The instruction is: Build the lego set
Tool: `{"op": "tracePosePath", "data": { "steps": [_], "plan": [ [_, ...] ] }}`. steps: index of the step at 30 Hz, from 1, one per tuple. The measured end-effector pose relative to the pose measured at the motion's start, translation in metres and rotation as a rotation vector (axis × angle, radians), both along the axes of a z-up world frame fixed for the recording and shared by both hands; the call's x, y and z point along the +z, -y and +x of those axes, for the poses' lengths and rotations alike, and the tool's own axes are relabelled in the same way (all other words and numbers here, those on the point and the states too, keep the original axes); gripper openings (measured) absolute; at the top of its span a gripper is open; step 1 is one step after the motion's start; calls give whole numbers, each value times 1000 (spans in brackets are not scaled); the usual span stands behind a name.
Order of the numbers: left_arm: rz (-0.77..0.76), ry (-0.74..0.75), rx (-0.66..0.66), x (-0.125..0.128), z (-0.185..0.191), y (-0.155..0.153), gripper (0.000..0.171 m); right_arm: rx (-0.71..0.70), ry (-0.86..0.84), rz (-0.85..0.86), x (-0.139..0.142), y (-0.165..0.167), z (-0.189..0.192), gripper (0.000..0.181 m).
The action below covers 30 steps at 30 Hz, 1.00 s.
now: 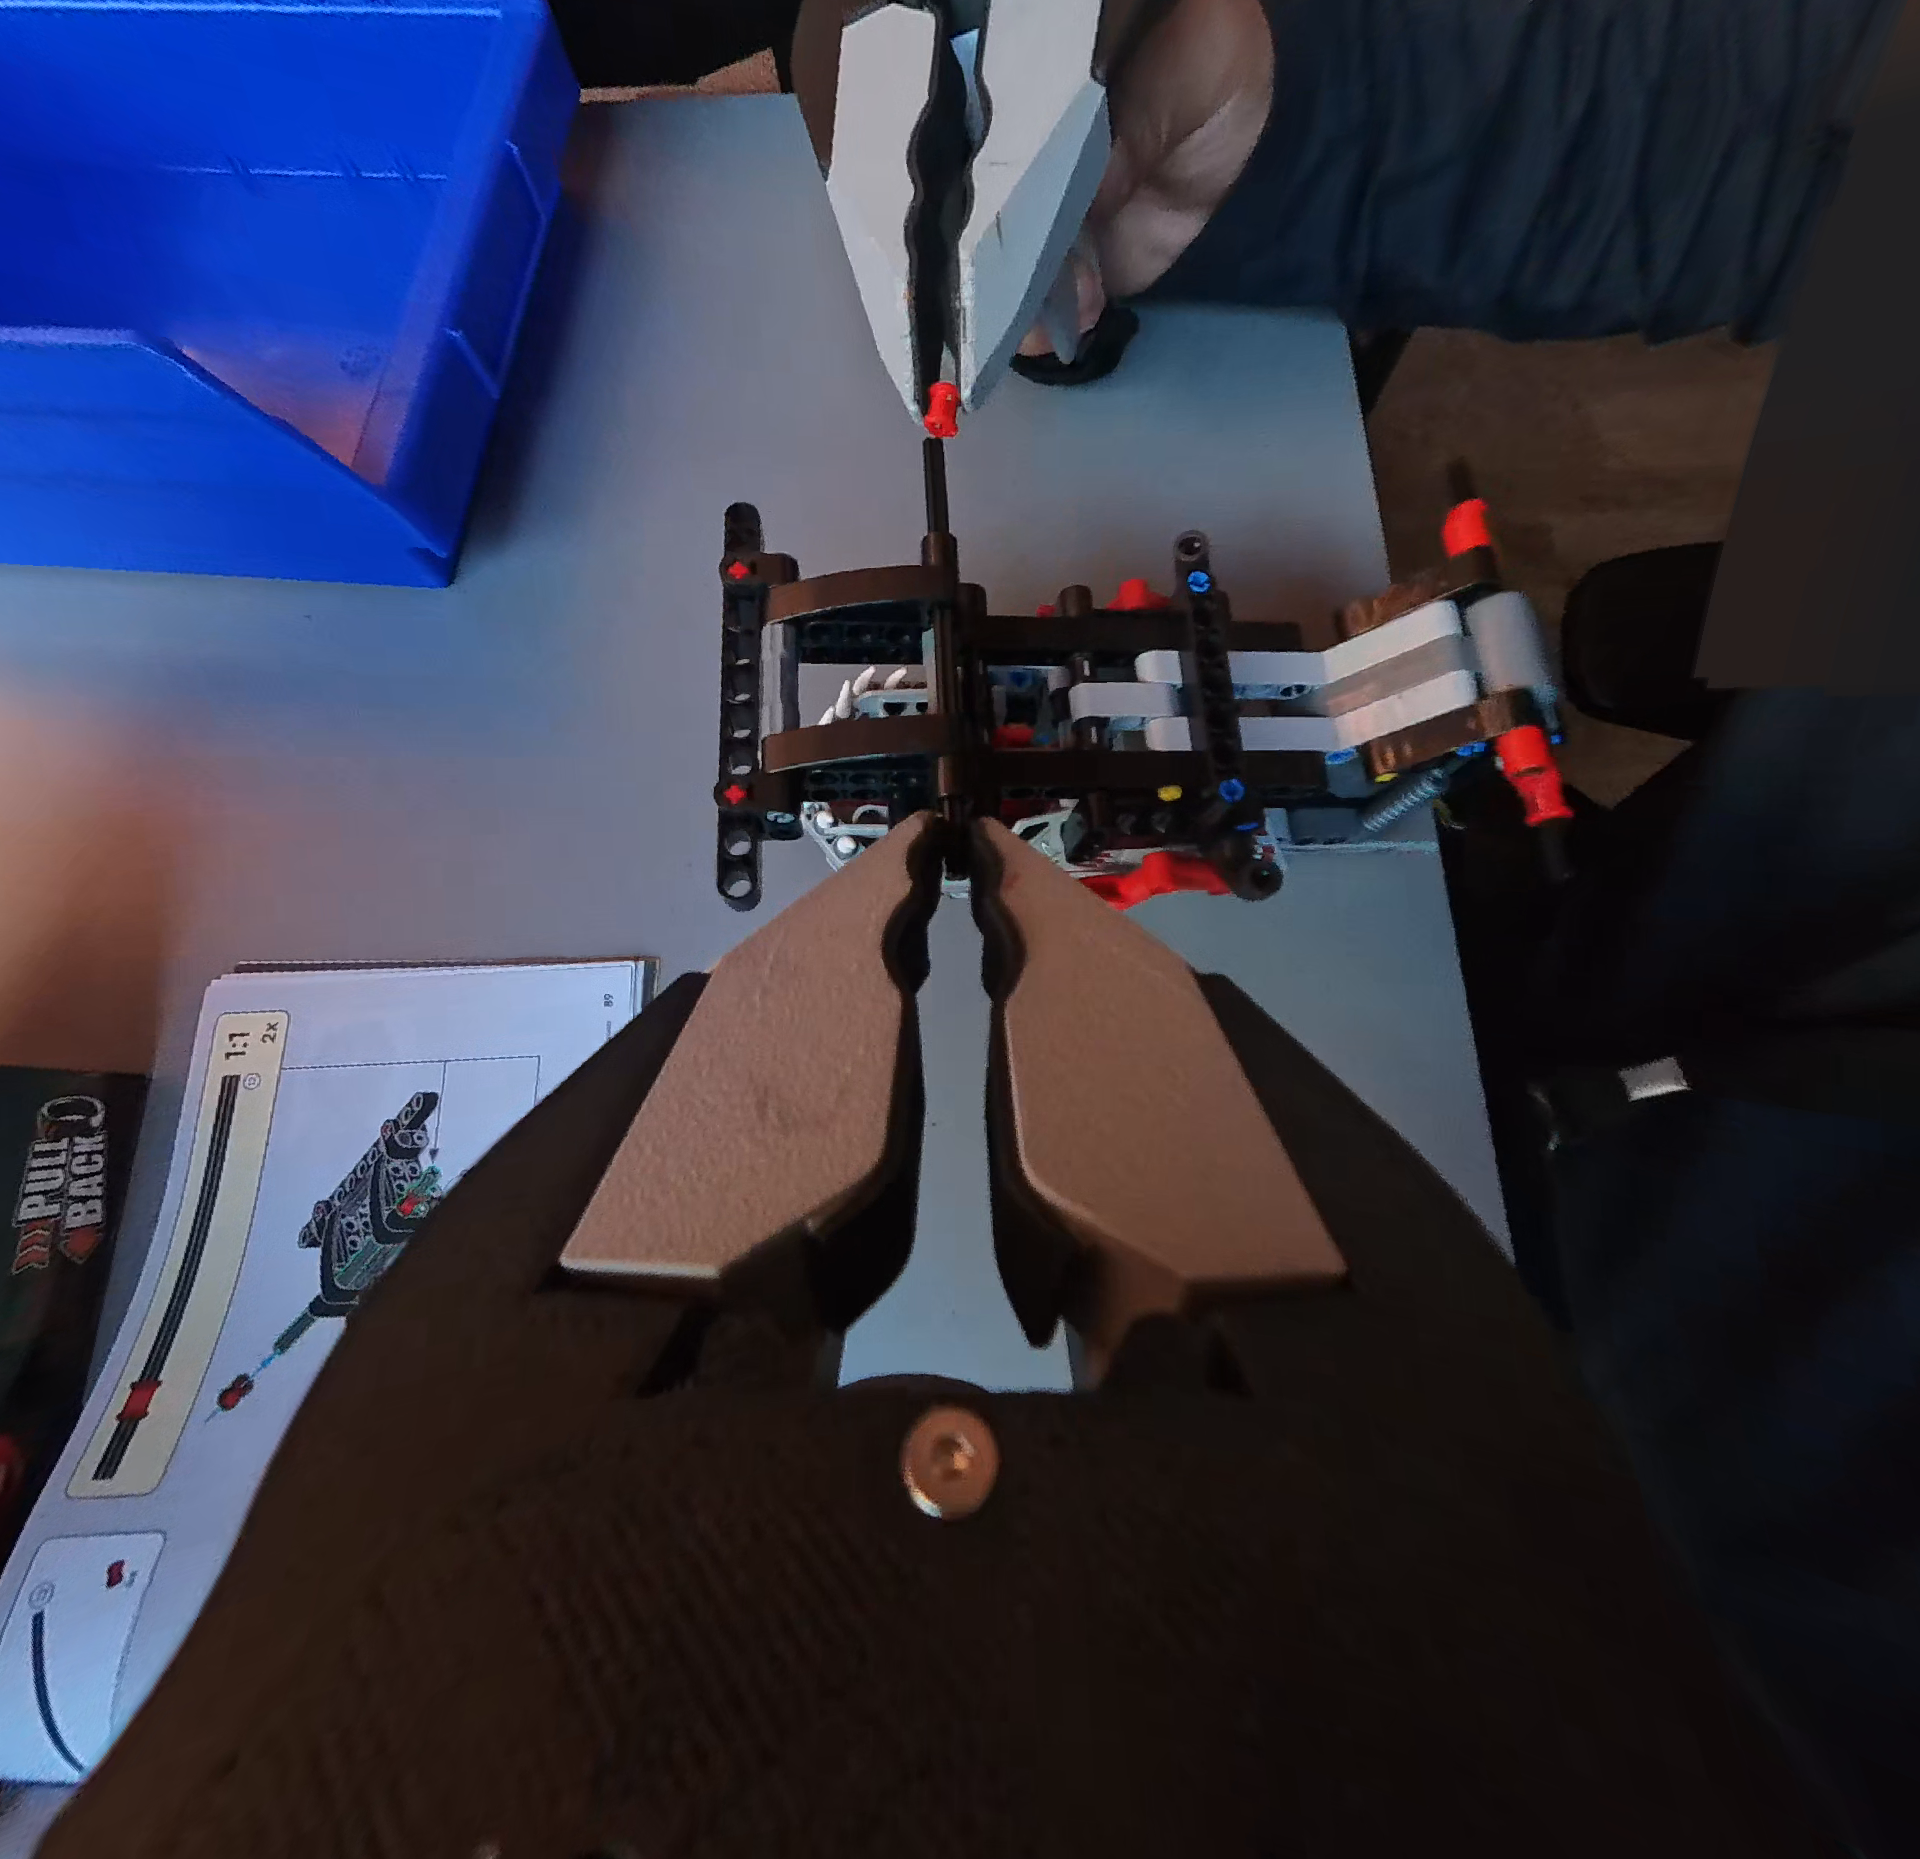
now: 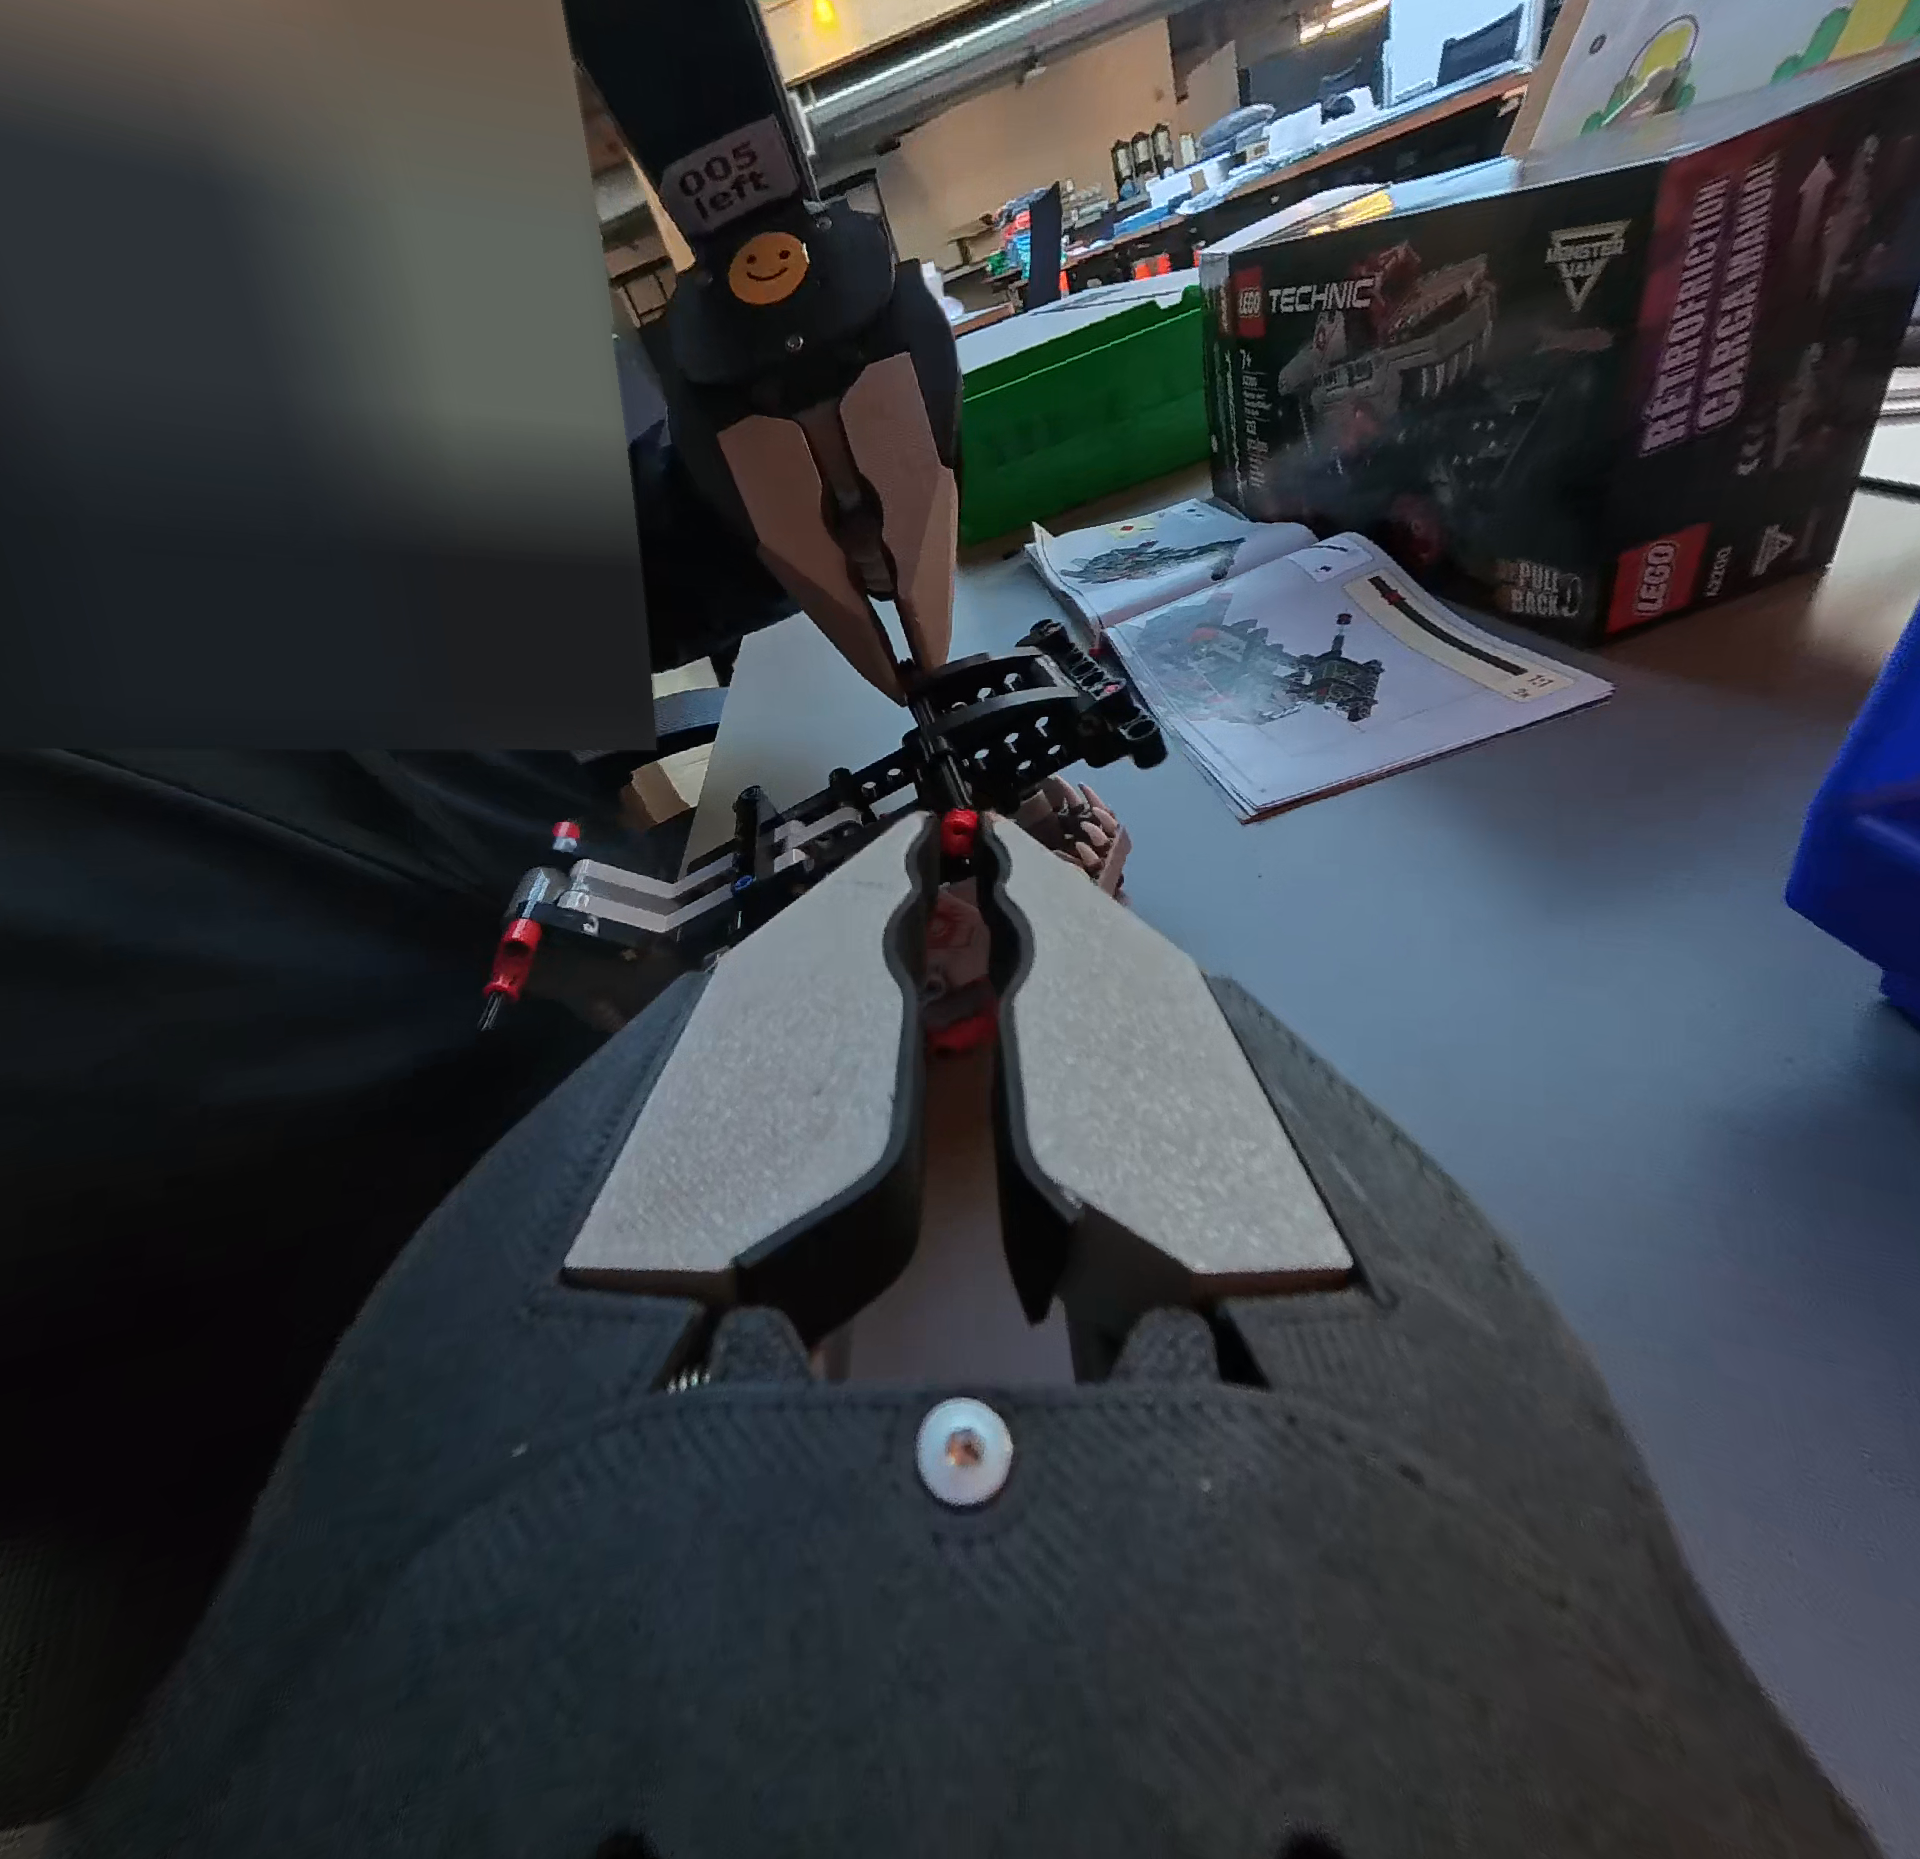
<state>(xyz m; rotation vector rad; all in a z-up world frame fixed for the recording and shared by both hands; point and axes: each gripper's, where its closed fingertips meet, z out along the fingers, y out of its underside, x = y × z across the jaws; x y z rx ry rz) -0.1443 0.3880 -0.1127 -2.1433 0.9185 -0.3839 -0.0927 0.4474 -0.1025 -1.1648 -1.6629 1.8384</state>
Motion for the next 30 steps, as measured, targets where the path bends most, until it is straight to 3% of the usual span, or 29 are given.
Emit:
{"op": "tracePosePath", "data": {
  "steps": [4,7,11,16,30],
  "plan": [
    [5,23,5,1,0,2,1,15,65,-86,-3,-4,-4,2],
    [19,31,13,1,0,3,1,71,203,-301,-8,-2,-8,2],
    [31,69,21,3,3,5,1,124,188,-553,6,-6,-4,2],
    [36,83,27,3,3,4,1,215,181,-684,16,-1,1,3],
    [45,132,41,3,1,5,1,165,246,-614,1,-1,-7,3]
  ]
}}
